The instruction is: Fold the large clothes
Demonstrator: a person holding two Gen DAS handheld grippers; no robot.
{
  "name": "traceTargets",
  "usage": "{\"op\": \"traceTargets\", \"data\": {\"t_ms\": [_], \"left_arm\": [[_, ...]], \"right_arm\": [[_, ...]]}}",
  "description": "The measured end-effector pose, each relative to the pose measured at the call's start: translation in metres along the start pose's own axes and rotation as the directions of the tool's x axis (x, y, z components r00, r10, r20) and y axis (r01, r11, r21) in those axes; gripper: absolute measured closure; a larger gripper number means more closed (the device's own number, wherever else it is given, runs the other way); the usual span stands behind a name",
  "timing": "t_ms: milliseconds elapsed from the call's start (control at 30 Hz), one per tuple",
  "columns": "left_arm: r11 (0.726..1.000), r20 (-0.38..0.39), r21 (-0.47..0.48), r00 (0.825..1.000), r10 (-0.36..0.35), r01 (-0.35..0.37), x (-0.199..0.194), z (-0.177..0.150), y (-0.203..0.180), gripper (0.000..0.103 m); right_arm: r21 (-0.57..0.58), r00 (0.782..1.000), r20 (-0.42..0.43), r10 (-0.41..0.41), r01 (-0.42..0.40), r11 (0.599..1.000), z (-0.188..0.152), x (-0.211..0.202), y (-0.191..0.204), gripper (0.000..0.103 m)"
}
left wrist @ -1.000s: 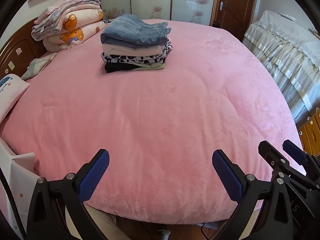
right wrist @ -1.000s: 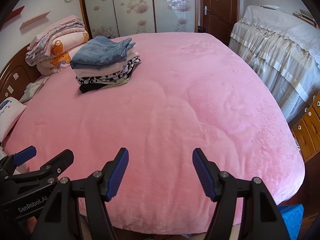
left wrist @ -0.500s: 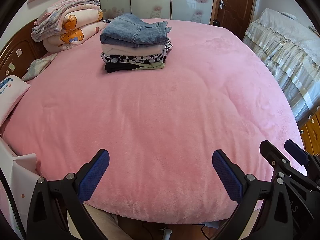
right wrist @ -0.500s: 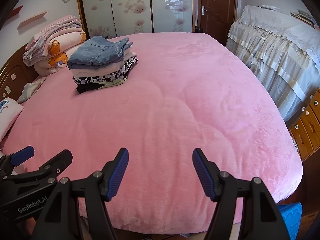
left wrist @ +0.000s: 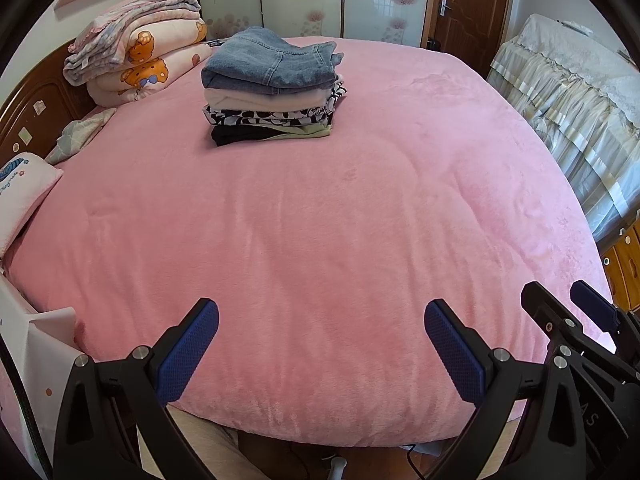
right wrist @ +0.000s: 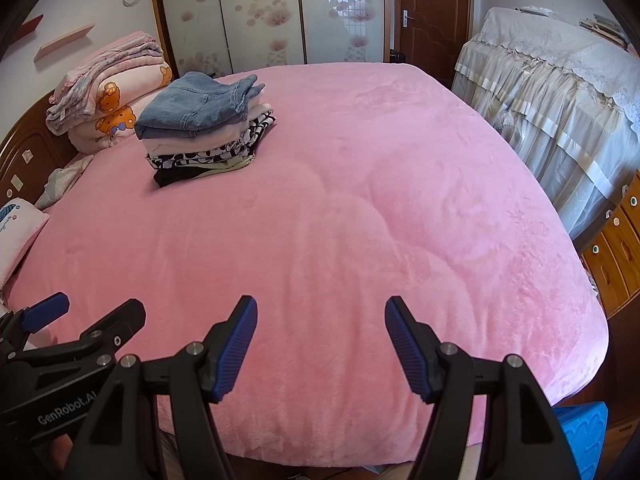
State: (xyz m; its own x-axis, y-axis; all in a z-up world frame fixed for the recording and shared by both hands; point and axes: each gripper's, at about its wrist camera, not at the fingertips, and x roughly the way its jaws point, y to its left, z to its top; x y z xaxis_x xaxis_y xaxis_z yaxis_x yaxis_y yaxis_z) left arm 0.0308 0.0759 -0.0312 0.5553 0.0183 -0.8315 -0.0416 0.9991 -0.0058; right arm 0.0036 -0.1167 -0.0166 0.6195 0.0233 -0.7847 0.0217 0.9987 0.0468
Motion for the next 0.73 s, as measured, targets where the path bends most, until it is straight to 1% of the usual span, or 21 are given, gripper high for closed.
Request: {"op": "traceTargets", "data": {"t_ms": [733], "left_arm": [[1.000, -0.019, -0.001, 1.000, 0.002, -0.002, 0.0023, -0.0010, 0.0012, 0.001]], "right_arm": [[0.004, 1.000, -0.005, 0.004, -0.004, 1.000, -0.0043, -0.0012, 0.0045, 0.036]]}}
